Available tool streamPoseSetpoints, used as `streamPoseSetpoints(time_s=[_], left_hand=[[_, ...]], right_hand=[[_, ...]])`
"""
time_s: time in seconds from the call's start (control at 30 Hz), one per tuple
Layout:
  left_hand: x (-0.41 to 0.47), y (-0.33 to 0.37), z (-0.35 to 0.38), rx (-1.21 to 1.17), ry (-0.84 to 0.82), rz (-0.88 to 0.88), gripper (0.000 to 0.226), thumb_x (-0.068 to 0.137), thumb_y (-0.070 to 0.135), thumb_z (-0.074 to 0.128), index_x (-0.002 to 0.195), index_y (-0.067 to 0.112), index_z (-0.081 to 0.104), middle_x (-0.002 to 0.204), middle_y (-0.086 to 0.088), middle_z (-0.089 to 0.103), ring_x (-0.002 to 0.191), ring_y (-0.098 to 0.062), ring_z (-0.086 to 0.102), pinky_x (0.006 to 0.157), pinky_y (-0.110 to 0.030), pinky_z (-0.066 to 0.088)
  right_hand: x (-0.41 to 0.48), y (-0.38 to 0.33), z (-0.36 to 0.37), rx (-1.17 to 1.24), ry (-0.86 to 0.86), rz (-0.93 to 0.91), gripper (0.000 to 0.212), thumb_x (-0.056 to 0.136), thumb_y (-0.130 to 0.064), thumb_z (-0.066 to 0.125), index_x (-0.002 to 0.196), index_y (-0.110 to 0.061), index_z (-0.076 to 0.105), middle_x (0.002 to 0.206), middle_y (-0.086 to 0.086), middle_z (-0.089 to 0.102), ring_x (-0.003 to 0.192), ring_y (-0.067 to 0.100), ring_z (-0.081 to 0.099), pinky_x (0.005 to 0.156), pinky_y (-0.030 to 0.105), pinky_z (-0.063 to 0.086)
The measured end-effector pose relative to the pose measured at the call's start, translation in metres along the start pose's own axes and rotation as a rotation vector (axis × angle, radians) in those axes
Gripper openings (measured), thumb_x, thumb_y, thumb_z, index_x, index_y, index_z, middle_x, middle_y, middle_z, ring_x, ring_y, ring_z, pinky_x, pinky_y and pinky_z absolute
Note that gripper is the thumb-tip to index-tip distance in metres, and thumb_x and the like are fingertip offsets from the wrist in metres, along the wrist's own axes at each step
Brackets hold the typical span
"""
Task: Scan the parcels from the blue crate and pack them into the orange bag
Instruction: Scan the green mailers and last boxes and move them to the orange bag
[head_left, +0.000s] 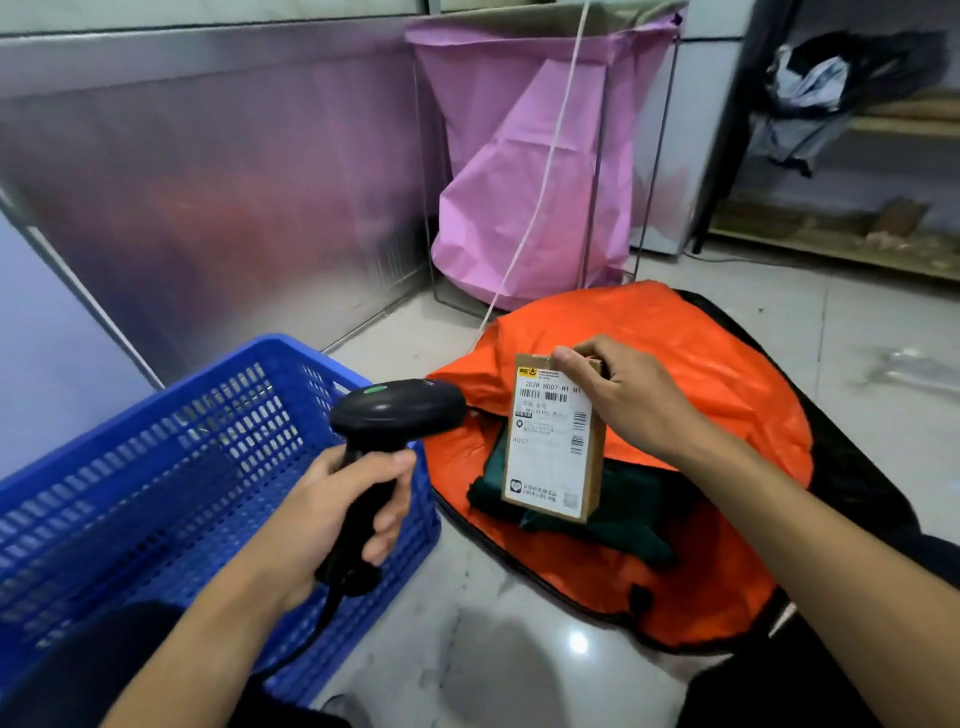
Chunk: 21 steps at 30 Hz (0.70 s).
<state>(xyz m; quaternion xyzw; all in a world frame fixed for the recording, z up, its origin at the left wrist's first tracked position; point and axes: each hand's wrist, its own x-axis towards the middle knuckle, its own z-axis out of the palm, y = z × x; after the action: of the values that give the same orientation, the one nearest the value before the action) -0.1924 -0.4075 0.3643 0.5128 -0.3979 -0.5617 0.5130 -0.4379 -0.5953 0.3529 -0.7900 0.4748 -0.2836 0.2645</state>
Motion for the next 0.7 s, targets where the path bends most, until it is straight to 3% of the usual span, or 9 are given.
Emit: streamPoseSetpoints(time_s=[0.07, 0.3, 0.7], left_hand=[[0.0, -0.003, 0.0, 0.017, -0.017, 0.003, 0.046, 0.071, 0.039, 0.076, 0.078, 0.001, 0.052, 0.055, -0.013, 0.035, 0.038, -0.019, 0.035, 0.042, -0.027, 0.034], [-0.002, -0.005, -0.001, 0.049, -0.03, 0.009, 0.058, 0.073, 0.038, 0.075, 0.077, -0.008, 0.041, 0.055, -0.012, 0.034, 0.038, -0.02, 0.034, 0.042, -0.029, 0.036], [-0.001, -0.004, 0.001, 0.086, -0.046, -0.032, 0.044, 0.073, 0.04, 0.075, 0.079, 0.002, 0.053, 0.056, -0.013, 0.036, 0.039, -0.021, 0.035, 0.044, -0.03, 0.035]], right_hand=[[0.0, 0.003, 0.0, 0.006, 0.008, 0.019, 0.063, 0.085, -0.081, 0.038, 0.106, -0.03, 0.068, 0.097, -0.01, 0.071, 0.092, 0.015, 0.065, 0.084, 0.047, 0.052], [-0.004, 0.012, -0.001, -0.045, -0.012, 0.049, 0.051, 0.096, -0.07, 0.043, 0.109, -0.027, 0.067, 0.101, -0.009, 0.07, 0.095, 0.016, 0.064, 0.084, 0.042, 0.051], [-0.006, 0.012, -0.006, -0.025, -0.002, 0.068, 0.054, 0.096, -0.071, 0.043, 0.11, -0.024, 0.067, 0.099, -0.007, 0.07, 0.094, 0.019, 0.065, 0.085, 0.048, 0.053]])
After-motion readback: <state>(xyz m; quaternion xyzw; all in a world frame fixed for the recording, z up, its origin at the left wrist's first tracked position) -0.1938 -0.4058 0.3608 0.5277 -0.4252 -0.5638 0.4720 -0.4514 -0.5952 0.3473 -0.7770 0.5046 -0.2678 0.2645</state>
